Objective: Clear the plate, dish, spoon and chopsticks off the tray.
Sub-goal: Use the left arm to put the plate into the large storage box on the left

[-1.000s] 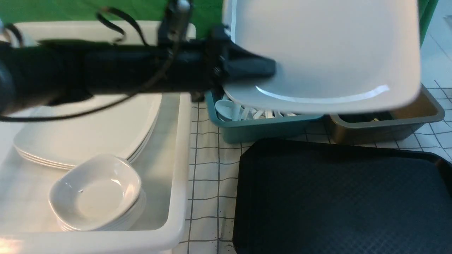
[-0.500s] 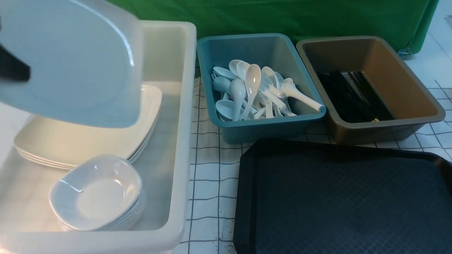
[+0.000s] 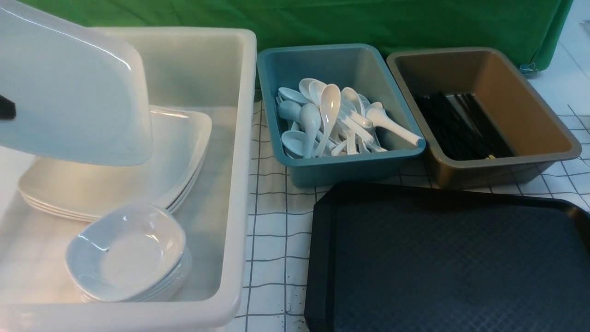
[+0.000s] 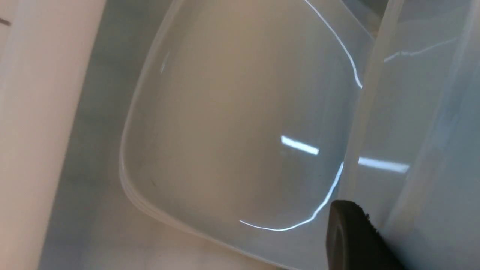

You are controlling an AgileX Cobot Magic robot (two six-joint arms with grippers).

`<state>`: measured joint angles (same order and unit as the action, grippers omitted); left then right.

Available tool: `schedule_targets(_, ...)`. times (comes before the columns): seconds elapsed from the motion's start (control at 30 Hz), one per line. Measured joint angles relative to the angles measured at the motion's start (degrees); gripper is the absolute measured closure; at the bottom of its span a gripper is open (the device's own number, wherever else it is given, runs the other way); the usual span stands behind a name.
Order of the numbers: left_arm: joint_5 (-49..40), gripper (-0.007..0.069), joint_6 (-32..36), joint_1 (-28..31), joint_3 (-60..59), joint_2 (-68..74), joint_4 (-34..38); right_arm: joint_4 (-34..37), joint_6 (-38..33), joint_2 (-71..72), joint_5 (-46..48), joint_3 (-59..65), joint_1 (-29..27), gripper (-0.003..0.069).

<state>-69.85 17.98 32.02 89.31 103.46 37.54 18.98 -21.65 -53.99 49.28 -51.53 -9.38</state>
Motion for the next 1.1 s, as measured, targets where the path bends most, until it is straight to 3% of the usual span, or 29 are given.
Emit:
schedule_targets(0.2,-0.1,0.055,-0.3,-4.3,3.7,1.2,-7.9,0.0,0.0,0.0,-0.1,0.0,0.0,0.0629)
schedule_targets(0.43,-0.4,0.055,0.2,-4.8,4.0,1.9,-6.7,0.0,0.0,0.0,-0.3,0.0,0.0,0.0629)
schedule_targets(0.67,-0.3,0.055,7.1,-4.8,3.2,1.9,-1.8,0.1,0.0,0.0,-0.9,0.0,0.0,0.0629)
schedule_targets(0.93,-0.3,0.055,9.2,-4.8,2.3,3.6,-6.2,0.1,0.2,0.0,-1.1,0.0,0.0,0.0629)
schedule_targets(1.1,-0.1,0.055,11.2,-4.8,2.1,4.8,-4.6,0.1,0.2,0.0,-1.1,0.0,0.0,0.0628)
